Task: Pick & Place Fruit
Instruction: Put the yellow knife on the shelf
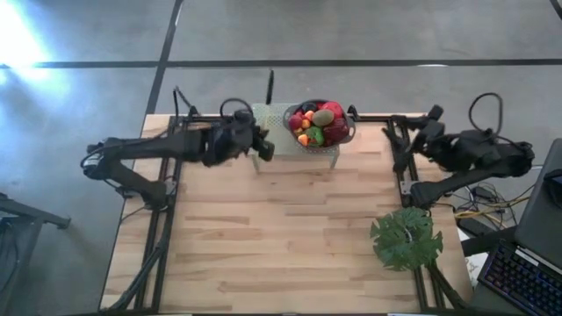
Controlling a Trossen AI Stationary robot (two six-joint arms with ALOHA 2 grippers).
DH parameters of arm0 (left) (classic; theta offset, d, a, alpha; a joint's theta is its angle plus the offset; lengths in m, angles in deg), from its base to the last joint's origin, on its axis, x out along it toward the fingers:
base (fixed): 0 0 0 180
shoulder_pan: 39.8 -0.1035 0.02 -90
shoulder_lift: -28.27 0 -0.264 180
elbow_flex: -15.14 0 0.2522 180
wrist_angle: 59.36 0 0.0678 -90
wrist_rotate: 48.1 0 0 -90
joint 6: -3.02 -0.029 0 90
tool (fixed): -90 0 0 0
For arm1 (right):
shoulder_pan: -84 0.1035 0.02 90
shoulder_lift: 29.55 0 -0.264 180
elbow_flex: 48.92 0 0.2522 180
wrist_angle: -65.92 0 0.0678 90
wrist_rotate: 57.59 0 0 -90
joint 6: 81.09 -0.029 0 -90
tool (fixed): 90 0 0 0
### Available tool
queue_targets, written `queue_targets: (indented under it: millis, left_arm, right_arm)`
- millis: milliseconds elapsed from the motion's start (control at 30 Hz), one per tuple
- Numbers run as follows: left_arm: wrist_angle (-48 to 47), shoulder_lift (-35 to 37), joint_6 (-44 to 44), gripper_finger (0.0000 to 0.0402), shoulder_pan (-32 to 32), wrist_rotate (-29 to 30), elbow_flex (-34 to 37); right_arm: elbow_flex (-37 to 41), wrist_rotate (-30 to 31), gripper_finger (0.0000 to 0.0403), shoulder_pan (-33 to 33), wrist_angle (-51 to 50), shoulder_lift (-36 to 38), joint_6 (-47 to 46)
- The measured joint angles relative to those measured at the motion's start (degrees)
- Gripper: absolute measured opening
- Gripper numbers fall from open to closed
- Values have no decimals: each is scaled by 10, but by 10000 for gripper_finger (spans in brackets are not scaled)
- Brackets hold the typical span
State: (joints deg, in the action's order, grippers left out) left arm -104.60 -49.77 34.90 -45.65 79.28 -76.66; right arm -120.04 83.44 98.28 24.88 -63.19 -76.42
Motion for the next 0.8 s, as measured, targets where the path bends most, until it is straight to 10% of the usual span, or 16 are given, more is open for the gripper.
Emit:
queue_targets:
  millis: [800]
  left_arm:
    - [-116, -137, 206, 94, -173, -320, -52]
  right_arm:
    - [-118, 6, 189, -6, -171, -2, 18]
